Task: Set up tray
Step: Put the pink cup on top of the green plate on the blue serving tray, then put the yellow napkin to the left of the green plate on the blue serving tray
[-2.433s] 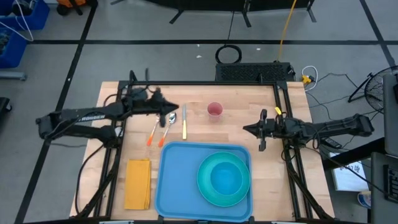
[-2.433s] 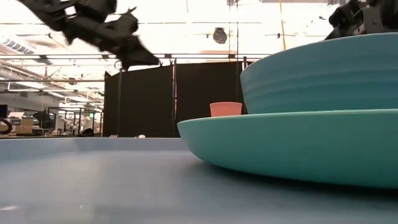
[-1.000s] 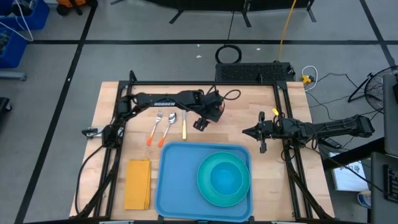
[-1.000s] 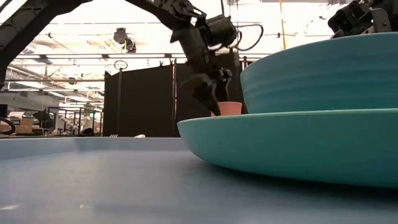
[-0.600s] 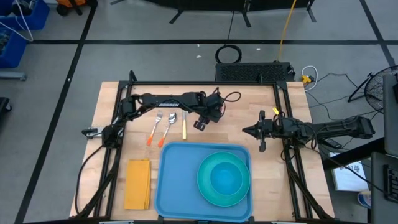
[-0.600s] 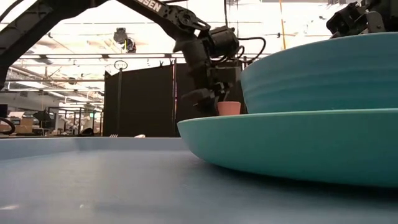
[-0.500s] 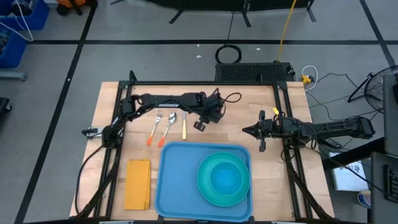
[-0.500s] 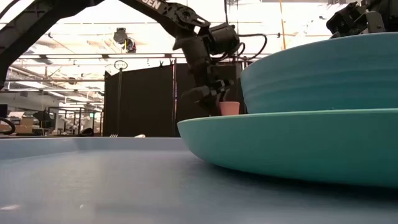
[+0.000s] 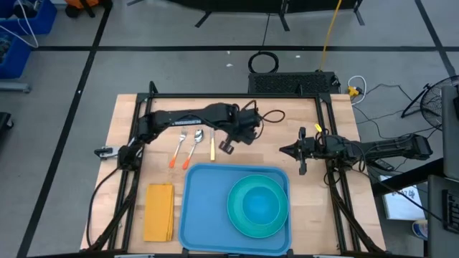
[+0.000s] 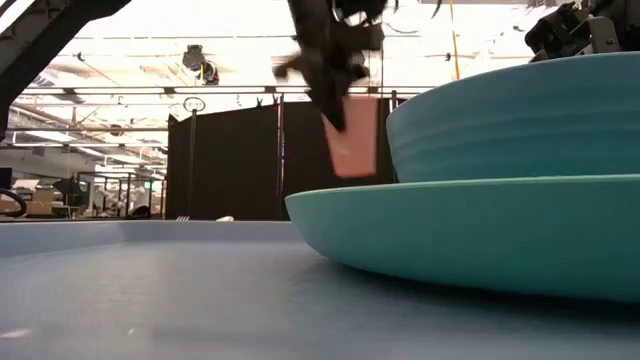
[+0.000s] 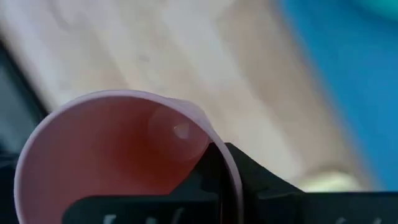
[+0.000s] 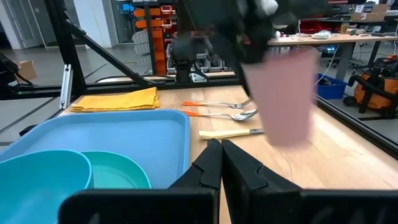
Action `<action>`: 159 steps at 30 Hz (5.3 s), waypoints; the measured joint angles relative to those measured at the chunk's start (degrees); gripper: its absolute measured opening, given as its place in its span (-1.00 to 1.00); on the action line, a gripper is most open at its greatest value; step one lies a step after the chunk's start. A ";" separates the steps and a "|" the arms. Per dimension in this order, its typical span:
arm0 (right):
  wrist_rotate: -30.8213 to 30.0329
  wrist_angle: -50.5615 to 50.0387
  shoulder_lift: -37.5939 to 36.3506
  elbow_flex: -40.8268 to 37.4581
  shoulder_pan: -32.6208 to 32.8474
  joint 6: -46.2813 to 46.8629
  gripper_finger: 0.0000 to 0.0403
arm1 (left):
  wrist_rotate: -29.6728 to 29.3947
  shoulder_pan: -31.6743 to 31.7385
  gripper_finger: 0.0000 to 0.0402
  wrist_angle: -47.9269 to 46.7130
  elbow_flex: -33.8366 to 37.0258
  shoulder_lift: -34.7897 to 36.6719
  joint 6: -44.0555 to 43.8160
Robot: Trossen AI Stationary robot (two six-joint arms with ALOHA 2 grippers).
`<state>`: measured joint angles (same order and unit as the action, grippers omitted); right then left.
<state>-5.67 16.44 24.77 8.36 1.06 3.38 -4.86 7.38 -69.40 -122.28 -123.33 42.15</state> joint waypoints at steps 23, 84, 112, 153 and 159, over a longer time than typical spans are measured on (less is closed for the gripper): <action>2.95 1.34 -0.49 0.02 0.04 0.62 -1.00 | 2.04 -17.03 -0.99 20.16 40.67 24.28 -30.42; 2.95 -0.04 -0.50 -0.02 0.02 1.77 -1.00 | 1.87 -30.44 0.20 -14.67 30.15 18.19 -66.70; 2.91 1.01 -0.50 -0.02 0.02 2.26 -1.00 | -6.84 -66.03 0.31 6.49 82.60 55.45 -166.01; 2.85 5.49 -0.48 -0.02 0.01 1.79 -1.00 | -13.20 -65.90 -0.92 23.28 96.60 55.43 -162.36; 2.82 8.36 -0.18 -0.02 0.00 1.99 -1.00 | -24.77 -65.88 -0.96 19.52 94.04 55.43 -157.17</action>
<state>-2.85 24.81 24.59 8.34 1.06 5.37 -29.64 -58.50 -49.88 -28.24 -67.90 -115.01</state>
